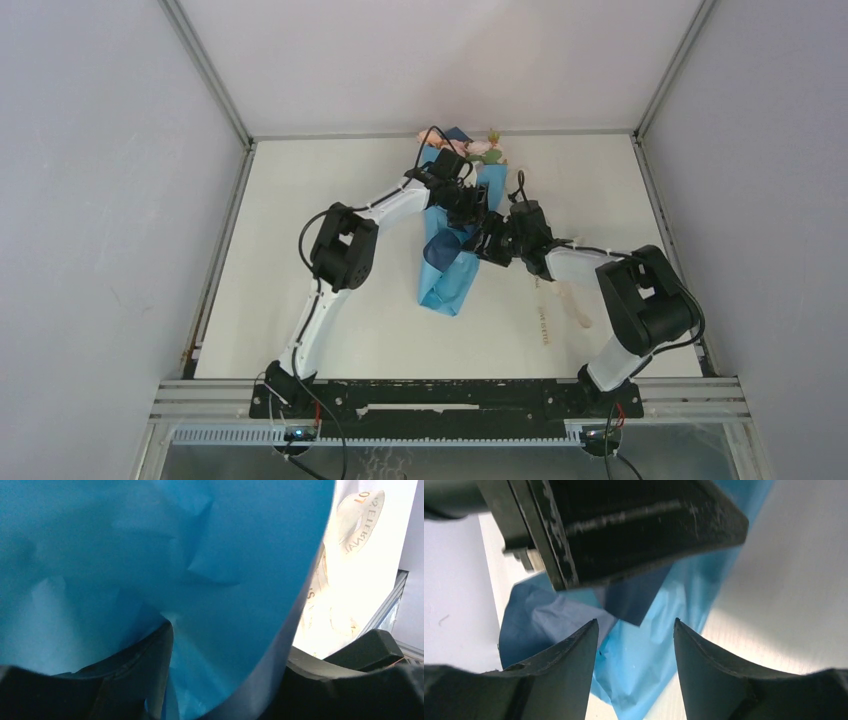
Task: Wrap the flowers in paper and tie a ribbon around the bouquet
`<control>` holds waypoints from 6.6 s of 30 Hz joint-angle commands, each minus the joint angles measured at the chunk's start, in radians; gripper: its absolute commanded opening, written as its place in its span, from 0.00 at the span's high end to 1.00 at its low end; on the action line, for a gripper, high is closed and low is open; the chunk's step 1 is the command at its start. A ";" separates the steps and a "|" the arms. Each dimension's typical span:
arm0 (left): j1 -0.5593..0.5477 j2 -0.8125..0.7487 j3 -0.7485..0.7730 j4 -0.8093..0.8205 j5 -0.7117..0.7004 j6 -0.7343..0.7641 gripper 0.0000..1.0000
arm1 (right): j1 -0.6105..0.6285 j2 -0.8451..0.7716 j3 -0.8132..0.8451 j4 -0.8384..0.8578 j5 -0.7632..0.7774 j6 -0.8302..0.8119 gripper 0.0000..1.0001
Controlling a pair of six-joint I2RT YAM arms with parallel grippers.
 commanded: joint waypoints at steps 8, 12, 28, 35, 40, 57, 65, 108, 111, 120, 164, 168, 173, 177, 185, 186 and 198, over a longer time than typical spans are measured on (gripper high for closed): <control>0.001 -0.031 0.020 0.006 -0.036 0.018 0.34 | -0.038 0.079 0.077 0.112 0.032 0.003 0.49; 0.000 -0.033 0.019 0.005 -0.038 0.023 0.33 | -0.049 0.087 0.077 0.098 0.053 0.009 0.52; 0.001 -0.042 0.015 0.003 -0.052 0.043 0.32 | -0.071 0.001 0.077 0.055 0.100 0.014 0.45; 0.002 -0.042 0.018 0.003 -0.056 0.045 0.32 | -0.079 0.072 0.077 0.110 0.086 0.040 0.54; 0.001 -0.048 0.018 0.001 -0.059 0.049 0.31 | -0.090 0.115 0.077 0.131 0.062 0.047 0.75; 0.000 -0.405 -0.077 -0.206 -0.135 0.489 0.25 | -0.169 0.187 0.077 0.150 -0.028 0.035 1.00; -0.033 -0.500 -0.403 -0.137 -0.318 0.680 0.69 | -0.188 0.210 0.100 0.150 -0.051 0.051 1.00; -0.368 -0.467 -0.794 -0.023 -0.437 1.003 0.46 | -0.379 0.202 0.397 -0.168 -0.111 -0.259 0.58; -0.368 -0.461 -0.785 -0.030 -0.435 1.000 0.46 | -0.379 0.185 0.385 -0.168 -0.189 -0.252 0.49; -0.368 -0.465 -0.776 -0.059 -0.441 0.987 0.43 | -0.323 0.296 0.373 -0.033 -0.271 -0.141 0.49; -0.380 -0.500 -0.713 -0.235 -0.274 0.946 0.38 | -0.083 0.199 0.211 0.010 -0.259 -0.184 0.87; -0.396 -0.537 -0.671 -0.327 -0.198 0.937 0.38 | -0.083 0.290 0.202 0.048 -0.226 -0.156 0.90; -0.474 -0.553 -0.608 -0.521 -0.136 0.986 0.39 | -0.092 0.324 0.184 0.051 -0.196 -0.152 0.92; -0.457 -0.568 -0.504 -0.684 -0.055 1.054 0.40 | -0.087 0.319 0.184 0.034 -0.185 -0.170 0.92; -0.129 -0.498 -0.223 -0.577 0.041 0.878 0.57 | -0.079 0.301 0.184 0.011 -0.180 -0.184 0.92; -0.085 -0.455 -0.206 -0.533 0.042 0.828 0.58 | -0.079 0.298 0.184 0.008 -0.179 -0.183 0.92; 0.056 -0.275 -0.255 -0.193 -0.102 0.616 0.59 | -0.075 0.257 0.184 -0.023 -0.176 -0.202 0.92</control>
